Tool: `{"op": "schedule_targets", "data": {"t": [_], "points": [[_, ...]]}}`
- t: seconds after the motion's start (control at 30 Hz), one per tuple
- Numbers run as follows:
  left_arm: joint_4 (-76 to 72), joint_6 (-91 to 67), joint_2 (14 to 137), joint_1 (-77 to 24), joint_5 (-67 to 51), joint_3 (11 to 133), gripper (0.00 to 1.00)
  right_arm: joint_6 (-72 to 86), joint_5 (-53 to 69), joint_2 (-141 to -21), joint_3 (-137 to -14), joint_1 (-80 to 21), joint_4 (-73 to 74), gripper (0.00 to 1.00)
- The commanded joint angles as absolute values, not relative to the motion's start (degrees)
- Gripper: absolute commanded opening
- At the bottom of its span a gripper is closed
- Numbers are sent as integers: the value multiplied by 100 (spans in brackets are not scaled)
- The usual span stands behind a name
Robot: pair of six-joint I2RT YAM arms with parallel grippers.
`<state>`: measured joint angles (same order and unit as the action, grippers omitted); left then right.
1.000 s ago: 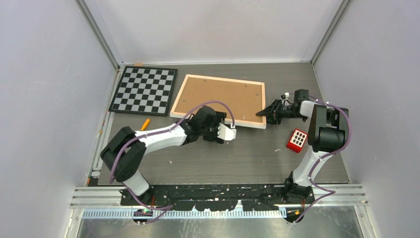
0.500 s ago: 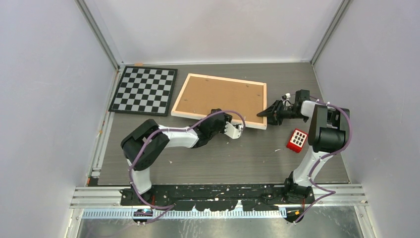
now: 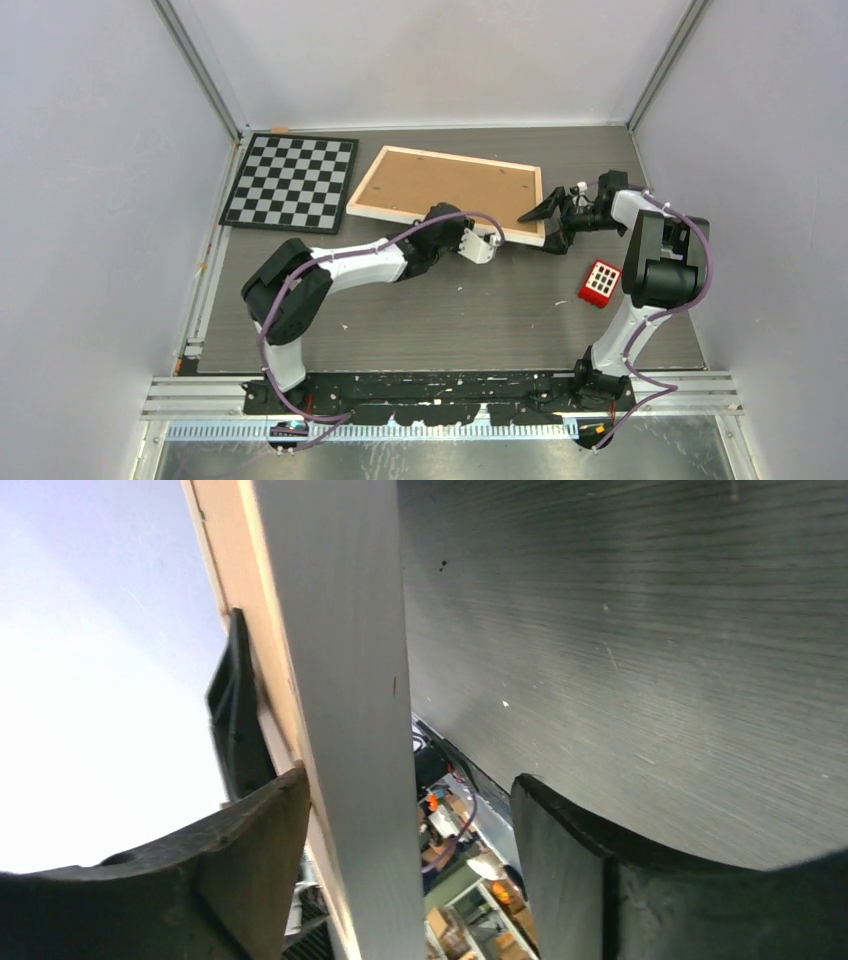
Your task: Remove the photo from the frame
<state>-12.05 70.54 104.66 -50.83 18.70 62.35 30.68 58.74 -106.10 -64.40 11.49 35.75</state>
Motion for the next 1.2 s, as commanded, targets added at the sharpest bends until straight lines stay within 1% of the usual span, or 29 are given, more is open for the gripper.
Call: {"op": "schedule_targets", "data": {"t": [0.0, 0.03, 0.1, 0.13, 0.2, 0.27, 0.5, 0.6, 0.7, 0.77, 0.93, 1.03, 1.17], "points": [[1040, 7094, 9848, -5045, 2137, 7401, 0, 2323, 5681, -10411, -7115, 1246, 4598, 80], [1512, 7024, 9800, -5049, 2156, 7766, 0, 2208, 5616, -10393, -7220, 1299, 4675, 84], [2673, 6831, 9775, -5045, 2178, 8421, 0, 2133, 5540, -10376, -7340, 1443, 4721, 88], [3198, 6762, 9767, -5045, 2156, 8750, 0, 2083, 5507, -10391, -7415, 1517, 4746, 91], [4143, 6701, 9763, -5061, 2147, 9357, 0, 1992, 5451, -10454, -7560, 1677, 4812, 93], [5014, 6622, 9769, -5076, 2103, 9958, 0, 1938, 5457, -10560, -7688, 1814, 4846, 98], [8024, 6160, 9998, -5254, 1991, 11857, 0, 1709, 5496, -10710, -7930, 1945, 4937, 99], [9046, 5852, 10061, -5443, 1870, 12544, 0, 1552, 5546, -10782, -7985, 1938, 5022, 99], [9935, 5617, 10068, -5693, 1813, 12945, 0, 1436, 5625, -10838, -8010, 1935, 5064, 99], [10182, 5483, 9923, -5866, 1851, 12926, 0, 1385, 5665, -10863, -8007, 1938, 5059, 99], [10187, 5850, 9283, -6314, 1985, 12276, 0, 1297, 5841, -10885, -7936, 1935, 4947, 100], [10187, 5906, 9284, -6320, 1856, 12290, 0, 1114, 5935, -10801, -7892, 1931, 4842, 100], [10187, 5953, 9419, -6317, 1496, 12324, 0, 339, 5935, -10337, -7731, 1907, 4764, 100]]}}
